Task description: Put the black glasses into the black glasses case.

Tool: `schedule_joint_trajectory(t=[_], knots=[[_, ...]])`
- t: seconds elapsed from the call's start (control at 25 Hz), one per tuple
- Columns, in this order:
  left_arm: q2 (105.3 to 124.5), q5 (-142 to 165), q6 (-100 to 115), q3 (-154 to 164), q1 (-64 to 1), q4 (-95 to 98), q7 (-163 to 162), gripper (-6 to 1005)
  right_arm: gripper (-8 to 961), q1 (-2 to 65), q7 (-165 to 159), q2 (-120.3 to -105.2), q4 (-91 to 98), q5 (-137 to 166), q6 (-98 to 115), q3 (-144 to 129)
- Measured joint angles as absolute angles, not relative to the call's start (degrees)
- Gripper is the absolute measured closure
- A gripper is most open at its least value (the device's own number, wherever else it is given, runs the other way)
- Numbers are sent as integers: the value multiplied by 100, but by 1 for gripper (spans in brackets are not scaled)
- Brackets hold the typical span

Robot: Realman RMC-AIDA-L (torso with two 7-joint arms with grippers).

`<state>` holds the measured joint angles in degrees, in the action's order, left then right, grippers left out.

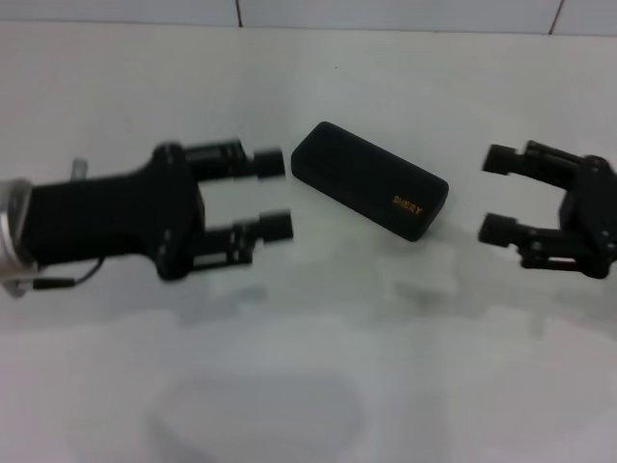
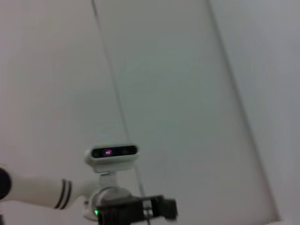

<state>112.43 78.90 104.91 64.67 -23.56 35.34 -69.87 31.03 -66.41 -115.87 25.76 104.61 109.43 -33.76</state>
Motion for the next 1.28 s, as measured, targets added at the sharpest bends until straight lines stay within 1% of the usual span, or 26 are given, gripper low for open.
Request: schedule_joint_trajectory(t=[0.04, 0.12, 0.24, 0.56, 1.28], knots=[[11242, 8043, 10510, 6466, -2344, 3537, -7026, 434, 167, 3159, -6694, -11589, 2573, 10460, 10936, -3449], [11241, 8227, 10536, 6465, -2306, 3537, -7098, 369, 137, 3289, -6772, -11593, 2565, 10456, 10927, -3614], [11239, 8343, 10544, 6457, -2182, 3537, -7117, 365, 92, 3462, -6804, -11610, 2521, 10422, 10923, -3842], [11226, 8594, 10557, 6069, -2105, 3538, -7131, 359, 89, 3665, -6985, -11621, 2324, 10314, 10909, -4165], [11183, 8832, 10382, 6020, -2260, 3533, -7032, 350, 85, 3725, -6964, -11619, 2293, 10144, 10689, -4435]])
